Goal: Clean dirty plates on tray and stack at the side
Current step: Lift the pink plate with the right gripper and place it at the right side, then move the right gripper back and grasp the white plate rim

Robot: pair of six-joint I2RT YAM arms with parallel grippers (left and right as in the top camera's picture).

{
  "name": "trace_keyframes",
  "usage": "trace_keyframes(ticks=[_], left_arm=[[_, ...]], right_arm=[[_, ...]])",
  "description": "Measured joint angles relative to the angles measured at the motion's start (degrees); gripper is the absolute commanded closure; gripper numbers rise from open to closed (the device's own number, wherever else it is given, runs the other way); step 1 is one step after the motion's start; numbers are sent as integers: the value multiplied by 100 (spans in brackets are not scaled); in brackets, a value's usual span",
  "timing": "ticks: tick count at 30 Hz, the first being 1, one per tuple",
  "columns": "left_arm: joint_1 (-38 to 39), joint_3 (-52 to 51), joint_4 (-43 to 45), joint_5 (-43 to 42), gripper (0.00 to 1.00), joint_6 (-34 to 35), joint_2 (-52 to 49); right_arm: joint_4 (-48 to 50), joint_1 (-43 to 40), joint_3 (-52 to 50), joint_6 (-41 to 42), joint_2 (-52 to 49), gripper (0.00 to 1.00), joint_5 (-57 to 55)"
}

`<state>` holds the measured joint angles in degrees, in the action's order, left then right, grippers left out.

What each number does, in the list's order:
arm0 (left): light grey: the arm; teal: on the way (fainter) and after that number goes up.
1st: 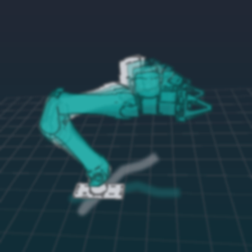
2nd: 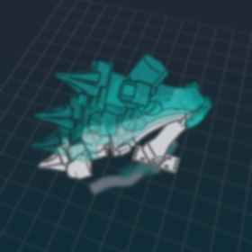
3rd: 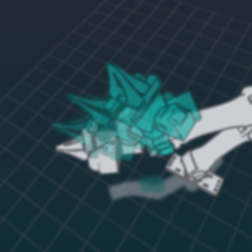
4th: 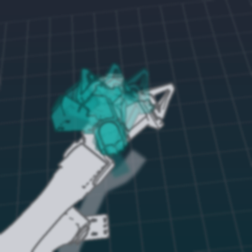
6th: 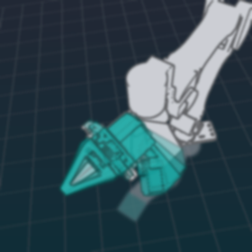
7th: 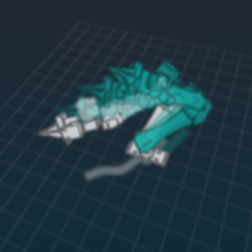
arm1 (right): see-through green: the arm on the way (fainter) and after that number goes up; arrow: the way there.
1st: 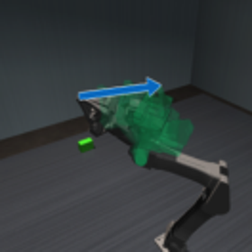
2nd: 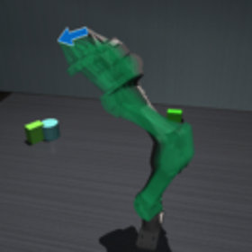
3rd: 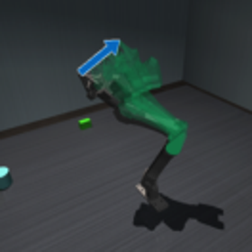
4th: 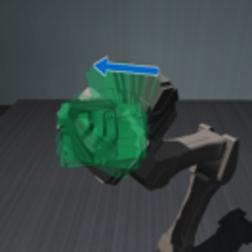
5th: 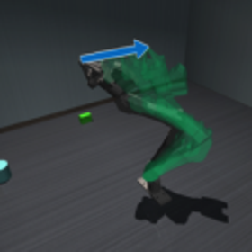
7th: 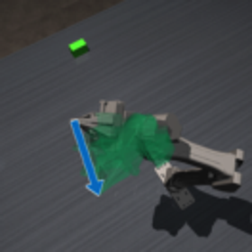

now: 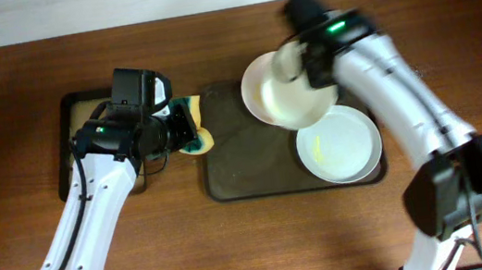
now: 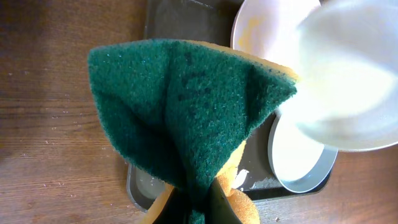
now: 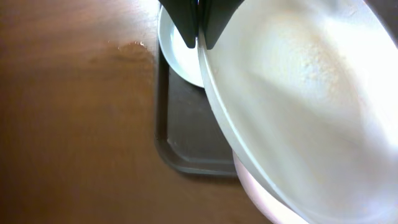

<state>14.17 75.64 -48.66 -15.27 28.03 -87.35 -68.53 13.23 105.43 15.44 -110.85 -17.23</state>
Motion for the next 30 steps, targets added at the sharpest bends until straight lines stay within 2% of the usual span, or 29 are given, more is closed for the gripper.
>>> trace_keyframes(ticks=[3, 7, 11, 14, 16, 17, 18, 19, 20, 23, 28, 29, 30], left_arm=[[0, 0, 2, 0, 100, 0, 0], [0, 0, 2, 2, 100, 0, 0], [0, 0, 2, 15, 100, 0, 0], [0, 0, 7, 28, 100, 0, 0], [0, 0, 28, 28, 100, 0, 0], [0, 0, 26, 28, 100, 0, 0], [0, 0, 28, 28, 100, 0, 0], [0, 0, 28, 28, 100, 0, 0], [0, 0, 33, 28, 100, 0, 0], [0, 0, 92, 28, 100, 0, 0], [0, 0, 114, 28, 100, 0, 0], [0, 0, 116, 28, 100, 0, 0], [0, 0, 116, 28, 100, 2, 0]], right_arm=[[7, -1786, 0, 66, -35, 96, 1384], [162, -3379, 0, 90, -286, 96, 2114], [595, -4398, 0, 111, -835, 96, 2295], [841, -4677, -2, 107, -1296, 95, 2339], [992, -4682, -2, 103, -1537, 81, 2367], [1021, -4675, -2, 125, -1578, 67, 2380], [1099, -4631, -2, 125, -1694, 50, 2422], [1161, -4590, -2, 79, -1738, 22, 2433], [1202, -4524, -2, 17, -1749, 10, 2446], [1014, -4262, 131, -125, -1749, 10, 2476], [527, -3585, 988, -326, -1735, 9, 2787], [535, -3377, 1099, -428, -1725, 2, 3012], [529, -3128, 1143, -553, -1714, 2, 3202]])
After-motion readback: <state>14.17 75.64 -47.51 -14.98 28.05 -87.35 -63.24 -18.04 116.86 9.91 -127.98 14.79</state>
